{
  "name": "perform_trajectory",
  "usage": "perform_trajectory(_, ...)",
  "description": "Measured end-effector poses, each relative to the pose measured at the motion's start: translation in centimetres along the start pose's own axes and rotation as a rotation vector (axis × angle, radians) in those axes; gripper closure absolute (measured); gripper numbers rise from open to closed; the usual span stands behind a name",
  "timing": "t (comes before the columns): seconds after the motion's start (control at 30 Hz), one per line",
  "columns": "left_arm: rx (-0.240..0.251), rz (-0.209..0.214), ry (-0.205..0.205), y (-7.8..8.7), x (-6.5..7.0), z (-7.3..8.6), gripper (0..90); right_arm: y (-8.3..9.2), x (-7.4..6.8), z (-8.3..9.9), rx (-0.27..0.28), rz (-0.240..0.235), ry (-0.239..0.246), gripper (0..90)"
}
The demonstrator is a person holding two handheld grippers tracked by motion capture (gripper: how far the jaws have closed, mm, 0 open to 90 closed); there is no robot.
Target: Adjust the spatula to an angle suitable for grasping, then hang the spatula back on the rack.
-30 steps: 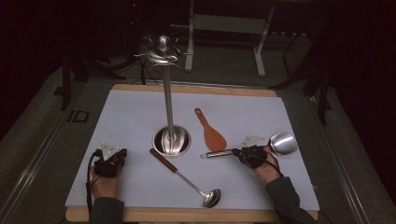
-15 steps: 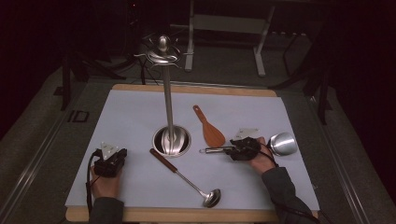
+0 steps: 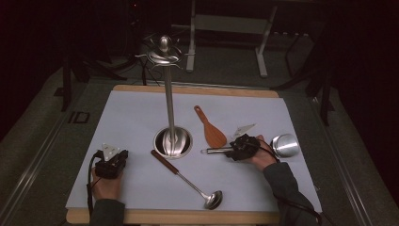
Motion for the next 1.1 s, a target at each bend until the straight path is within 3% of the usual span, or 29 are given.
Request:
perform_trajectory(0.17,0.000,0.000,0.001,0.0,0.0,0.0,86.0,0.1,-0.1,-0.2,-0.017,0.000,-0.002,50.2)
perform_trajectory(0.37,0.002,0.000,0.001,0.0,0.0,0.0,85.6,0.5,-0.3,-0.1,-0.008,-0.022,-0.067,57.1)
perform_trajectory(0.5,0.000,-0.001,-0.003,0.0,0.0,0.0,85.5,0.9,-0.6,0.2,0.001,-0.015,-0.076,59.5)
perform_trajectory(0.63,0.001,-0.002,-0.005,0.0,0.0,0.0,85.2,0.9,-0.8,0.4,0.001,0.007,-0.037,58.0)
perform_trajectory(0.7,0.001,-0.003,-0.004,0.0,0.0,0.0,85.0,0.7,-0.8,0.6,-0.022,0.035,0.006,53.6)
perform_trajectory(0.8,0.000,-0.003,-0.004,0.0,0.0,0.0,85.0,0.7,-1.0,0.5,-0.045,0.052,0.023,54.8)
perform_trajectory(0.87,0.002,-0.005,-0.005,0.0,0.0,0.0,84.9,0.9,-1.2,0.4,-0.058,0.058,0.026,57.1)
perform_trajectory(1.0,0.002,-0.005,-0.009,0.1,0.0,0.0,84.7,1.2,-1.5,0.4,-0.066,0.031,-0.022,61.0)
perform_trajectory(1.1,0.001,-0.006,-0.012,0.1,0.0,0.0,84.8,1.2,-1.5,0.5,-0.058,0.030,-0.015,60.6)
Point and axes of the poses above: each handheld gripper's, and its own axes: y roughly backward along the jaws, z roughly out of its underside, x roughly to its right, the point moved 6 cm from there along -y, roughly forward along the jaws, and after that the axes turned 3 degrees about -y, right-handed, at the moved point
